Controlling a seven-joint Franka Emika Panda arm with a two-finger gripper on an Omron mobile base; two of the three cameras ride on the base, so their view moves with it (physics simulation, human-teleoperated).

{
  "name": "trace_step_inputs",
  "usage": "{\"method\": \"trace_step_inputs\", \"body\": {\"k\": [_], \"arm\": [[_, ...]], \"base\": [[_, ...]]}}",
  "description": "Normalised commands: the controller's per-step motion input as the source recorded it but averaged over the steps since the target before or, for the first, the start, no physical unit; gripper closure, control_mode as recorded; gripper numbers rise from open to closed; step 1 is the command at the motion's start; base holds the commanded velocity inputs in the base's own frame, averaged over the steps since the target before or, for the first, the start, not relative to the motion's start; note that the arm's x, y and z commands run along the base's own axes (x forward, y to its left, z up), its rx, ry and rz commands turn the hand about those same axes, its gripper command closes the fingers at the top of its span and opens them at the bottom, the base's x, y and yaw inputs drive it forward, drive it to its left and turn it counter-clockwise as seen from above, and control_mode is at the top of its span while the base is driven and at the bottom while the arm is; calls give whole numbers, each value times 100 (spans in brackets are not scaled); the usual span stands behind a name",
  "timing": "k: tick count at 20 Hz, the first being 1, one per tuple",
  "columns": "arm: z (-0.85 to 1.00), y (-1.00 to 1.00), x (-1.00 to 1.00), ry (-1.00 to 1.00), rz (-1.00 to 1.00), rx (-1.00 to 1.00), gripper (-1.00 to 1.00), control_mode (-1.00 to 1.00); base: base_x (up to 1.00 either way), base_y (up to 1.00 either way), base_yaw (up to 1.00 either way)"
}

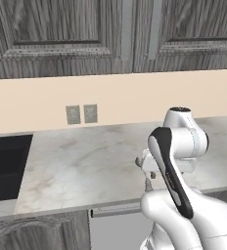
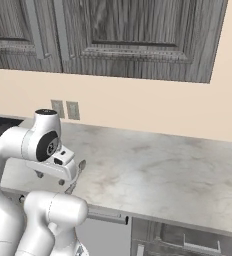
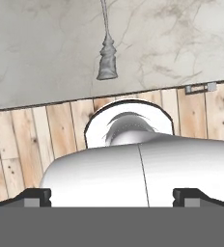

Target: Take the fork and place it on the left side of the plate. Then take the spoon and place it on the right side of the plate. Make sure they're directly next to the plate.

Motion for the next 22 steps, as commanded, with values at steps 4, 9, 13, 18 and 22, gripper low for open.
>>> {"method": "trace_step_inputs", "body": {"k": [4,9,13,18,22], "arm": [[0,3,35,17,-2,-8,-100,-100],[6,0,36,12,0,0,-100,-100],[5,-1,31,15,0,0,-100,-100],[-20,-5,19,4,0,-1,-100,-100],[-48,0,8,-6,0,0,-100,-100]], "base": [[0,0,0],[0,0,0],[0,0,0],[0,0,0],[0,0,0]]}}
